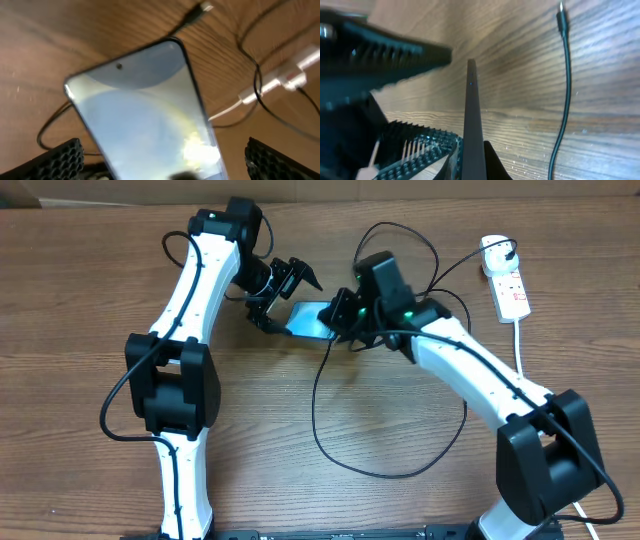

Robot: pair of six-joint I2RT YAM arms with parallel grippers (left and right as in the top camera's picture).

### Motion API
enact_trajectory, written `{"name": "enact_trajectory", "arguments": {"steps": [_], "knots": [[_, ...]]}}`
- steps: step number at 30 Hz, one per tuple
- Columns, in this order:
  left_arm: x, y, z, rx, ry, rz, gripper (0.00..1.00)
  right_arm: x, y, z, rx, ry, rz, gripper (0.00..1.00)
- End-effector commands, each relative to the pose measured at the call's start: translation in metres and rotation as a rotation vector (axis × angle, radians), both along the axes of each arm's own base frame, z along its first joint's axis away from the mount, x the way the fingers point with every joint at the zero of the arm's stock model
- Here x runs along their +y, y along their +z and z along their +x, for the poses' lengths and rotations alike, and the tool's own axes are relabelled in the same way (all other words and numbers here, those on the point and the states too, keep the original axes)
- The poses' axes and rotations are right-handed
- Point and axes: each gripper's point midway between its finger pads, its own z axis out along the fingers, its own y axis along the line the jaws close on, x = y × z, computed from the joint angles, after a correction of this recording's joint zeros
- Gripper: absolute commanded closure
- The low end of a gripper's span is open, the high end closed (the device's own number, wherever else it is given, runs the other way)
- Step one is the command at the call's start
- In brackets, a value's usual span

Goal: Plug charger to phone and switch on socket
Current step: 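Release the left gripper and carry the phone up with the right gripper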

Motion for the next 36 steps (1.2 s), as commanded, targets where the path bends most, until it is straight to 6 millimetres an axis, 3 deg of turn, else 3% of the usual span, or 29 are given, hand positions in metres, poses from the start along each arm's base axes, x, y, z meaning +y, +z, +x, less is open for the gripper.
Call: {"name": "enact_trajectory", "arguments": {"steps": [1,8,11,19,24,31,36], "knots": [[0.002,0.024,0.013,-0.165,-0.113,-0.158,0.0,-0.011,0.029,0.016,-0.06,0.026,0.088,0.96],[-0.008,0.052,0.03,-0.338,-0.181,-0.356,0.0,-0.045,0.064,0.04,-0.141,-0.042,0.167,0.96],[-0.014,0.059,0.034,-0.357,-0.177,-0.395,0.05,-0.056,0.072,0.05,-0.136,-0.111,0.21,0.96],[-0.033,0.066,0.048,-0.327,-0.094,-0.414,0.14,-0.054,0.102,0.07,-0.178,-0.203,0.338,0.96],[-0.043,0.083,0.065,-0.455,-0.127,-0.476,0.17,-0.057,0.109,0.077,-0.195,-0.245,0.365,0.96],[-0.034,0.088,0.069,-0.55,-0.181,-0.5,0.15,-0.07,0.112,0.084,-0.194,-0.28,0.386,0.96],[-0.013,0.096,0.073,-0.635,-0.213,-0.541,0.15,-0.083,0.113,0.087,-0.187,-0.287,0.395,0.96]]}}
